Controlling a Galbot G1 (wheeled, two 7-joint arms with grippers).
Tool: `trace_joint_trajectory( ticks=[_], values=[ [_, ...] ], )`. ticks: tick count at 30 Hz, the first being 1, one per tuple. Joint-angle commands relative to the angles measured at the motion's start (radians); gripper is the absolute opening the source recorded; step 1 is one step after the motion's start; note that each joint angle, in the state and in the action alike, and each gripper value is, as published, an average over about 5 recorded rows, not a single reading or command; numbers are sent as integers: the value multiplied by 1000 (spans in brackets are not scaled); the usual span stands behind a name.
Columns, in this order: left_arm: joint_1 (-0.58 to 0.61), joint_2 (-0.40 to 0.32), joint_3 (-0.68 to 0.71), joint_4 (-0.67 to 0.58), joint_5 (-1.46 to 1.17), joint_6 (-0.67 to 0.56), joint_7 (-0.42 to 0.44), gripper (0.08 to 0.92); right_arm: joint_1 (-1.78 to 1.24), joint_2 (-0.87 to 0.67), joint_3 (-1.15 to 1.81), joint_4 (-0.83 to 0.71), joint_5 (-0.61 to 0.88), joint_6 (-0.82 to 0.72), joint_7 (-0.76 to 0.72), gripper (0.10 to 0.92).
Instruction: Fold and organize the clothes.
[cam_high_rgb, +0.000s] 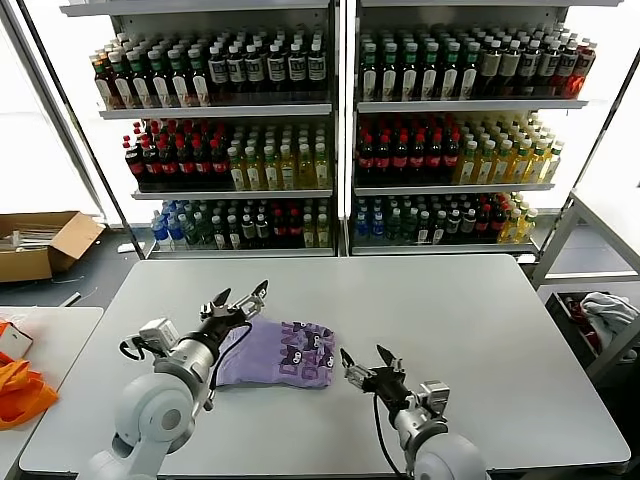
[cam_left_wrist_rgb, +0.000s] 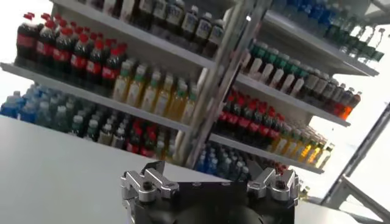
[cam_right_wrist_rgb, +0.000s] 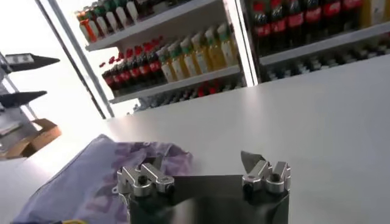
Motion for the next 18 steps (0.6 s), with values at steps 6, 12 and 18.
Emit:
trace_joint_trajectory(
  ticks=[6, 12, 18],
  values=[
    [94, 20, -181, -124, 25, -1, 26, 823, 214, 94, -233, -223, -11, -48, 69, 746],
    [90, 11, -187, -132, -13, 10, 1, 822, 160, 53, -207, -161, -4, -56, 69, 582],
    [88, 9, -179, -125, -10, 10, 1, 823, 119, 35, -171, -124, -8, -69, 64, 409]
  ],
)
